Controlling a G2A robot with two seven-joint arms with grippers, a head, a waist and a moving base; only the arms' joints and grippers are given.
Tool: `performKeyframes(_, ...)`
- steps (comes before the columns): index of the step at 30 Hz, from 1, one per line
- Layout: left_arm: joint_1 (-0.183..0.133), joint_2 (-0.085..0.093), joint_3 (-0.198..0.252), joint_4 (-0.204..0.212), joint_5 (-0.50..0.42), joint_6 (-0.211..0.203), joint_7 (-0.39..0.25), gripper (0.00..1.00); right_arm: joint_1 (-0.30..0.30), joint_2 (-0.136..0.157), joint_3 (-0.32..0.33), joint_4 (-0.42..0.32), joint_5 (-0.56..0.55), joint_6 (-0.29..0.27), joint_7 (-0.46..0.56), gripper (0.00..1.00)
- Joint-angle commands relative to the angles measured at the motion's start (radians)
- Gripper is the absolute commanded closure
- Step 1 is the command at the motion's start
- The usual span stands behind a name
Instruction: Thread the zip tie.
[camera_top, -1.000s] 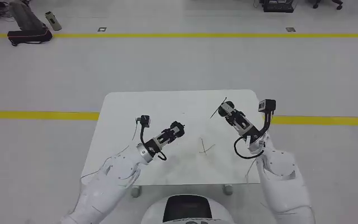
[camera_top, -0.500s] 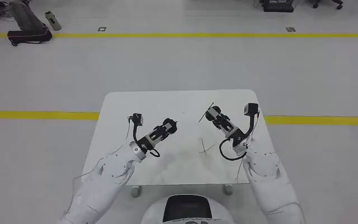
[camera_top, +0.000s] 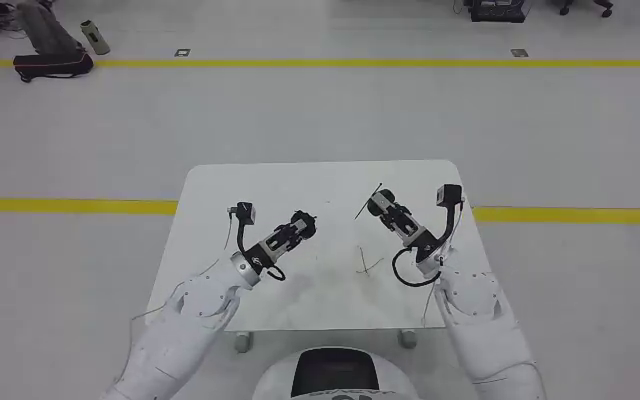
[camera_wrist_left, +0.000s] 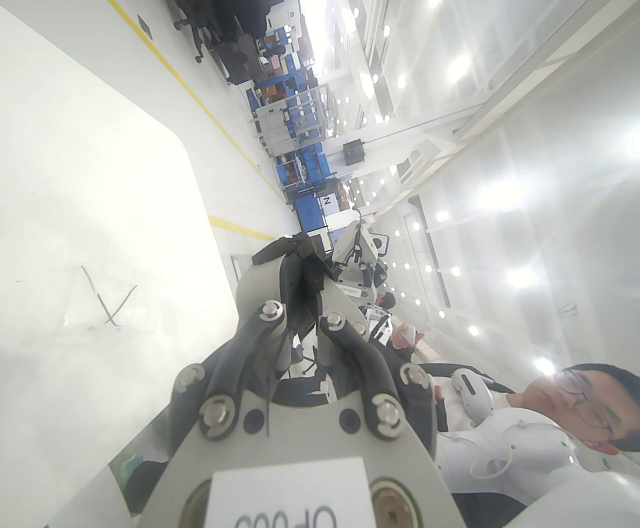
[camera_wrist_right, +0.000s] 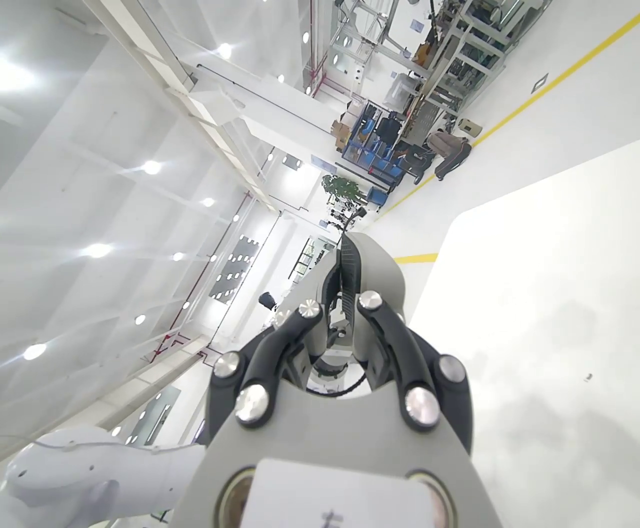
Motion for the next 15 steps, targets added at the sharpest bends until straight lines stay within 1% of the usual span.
performKeyframes(1, 0.000, 0.000, 0.000, 0.000, 0.000, 0.000, 0.000, 1.00, 0.000, 0.000, 0.000, 0.000, 0.000, 0.000, 0.000, 1.00)
performKeyframes(4, 0.000, 0.000, 0.000, 0.000, 0.000, 0.000, 0.000, 1.00, 0.001, 0.000, -0.005, 0.003, -0.004, 0.002, -0.009, 1.00)
performKeyframes(6, 0.000, 0.000, 0.000, 0.000, 0.000, 0.000, 0.000, 1.00, 0.011, -0.003, -0.030, 0.001, 0.008, 0.000, -0.030, 1.00)
performKeyframes(10, 0.000, 0.000, 0.000, 0.000, 0.000, 0.000, 0.000, 1.00, 0.034, -0.009, -0.072, 0.020, 0.000, 0.000, -0.110, 1.00)
performKeyframes(15, 0.000, 0.000, 0.000, 0.000, 0.000, 0.000, 0.000, 1.00, 0.064, -0.012, -0.120, 0.044, -0.055, 0.000, -0.200, 1.00)
